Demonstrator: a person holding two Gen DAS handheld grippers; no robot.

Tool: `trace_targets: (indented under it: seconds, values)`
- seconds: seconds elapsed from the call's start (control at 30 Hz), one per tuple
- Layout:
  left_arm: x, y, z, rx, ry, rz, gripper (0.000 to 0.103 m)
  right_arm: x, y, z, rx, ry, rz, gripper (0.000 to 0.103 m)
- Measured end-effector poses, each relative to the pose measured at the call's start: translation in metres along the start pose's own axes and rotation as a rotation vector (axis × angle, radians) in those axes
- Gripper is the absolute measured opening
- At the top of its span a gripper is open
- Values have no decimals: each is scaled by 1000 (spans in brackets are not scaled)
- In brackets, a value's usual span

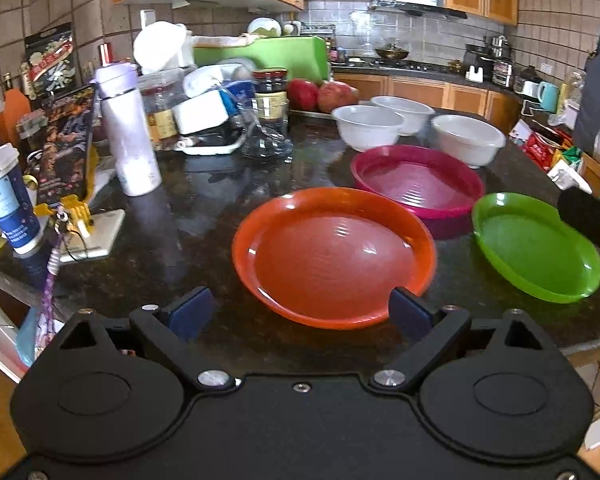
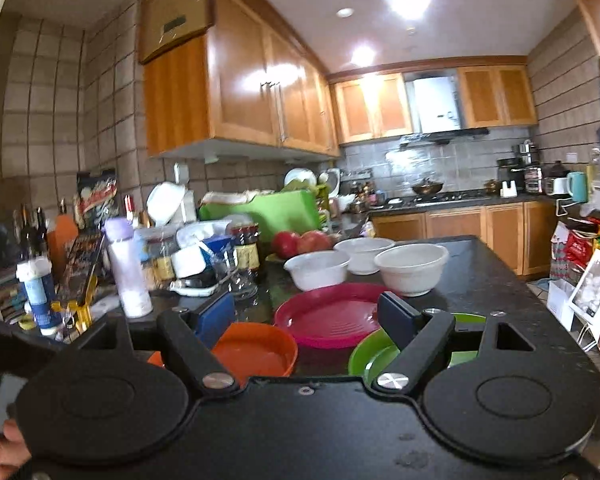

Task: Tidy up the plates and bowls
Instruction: 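Move the left gripper forward to the orange plate's rim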

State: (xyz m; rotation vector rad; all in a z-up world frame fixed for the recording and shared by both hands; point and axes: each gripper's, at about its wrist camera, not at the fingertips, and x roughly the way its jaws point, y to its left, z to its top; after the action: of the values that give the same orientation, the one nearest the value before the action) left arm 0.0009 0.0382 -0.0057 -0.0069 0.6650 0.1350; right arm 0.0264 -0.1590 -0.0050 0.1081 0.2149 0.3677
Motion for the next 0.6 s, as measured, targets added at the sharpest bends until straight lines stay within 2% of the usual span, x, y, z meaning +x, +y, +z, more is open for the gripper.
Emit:
trace_targets:
  seconds: [0.13,0.27,0.37,0.5,0.6]
  values:
    - [8,19,9,4,-9,10,86,22,10,3,16,50,43,75]
    - [15,34,17,9,-18,-14,86,47,14,4,92,111,50,69]
    - [22,44,23,18,-33,-47,85,61,23,5,92,134,27,68]
    - [32,55,29,53,-40,-101,84,72,39,4,41,136,-18,67]
    - [39,62,34,92,-48,-142,84,78,49,2,59,119,-39,67]
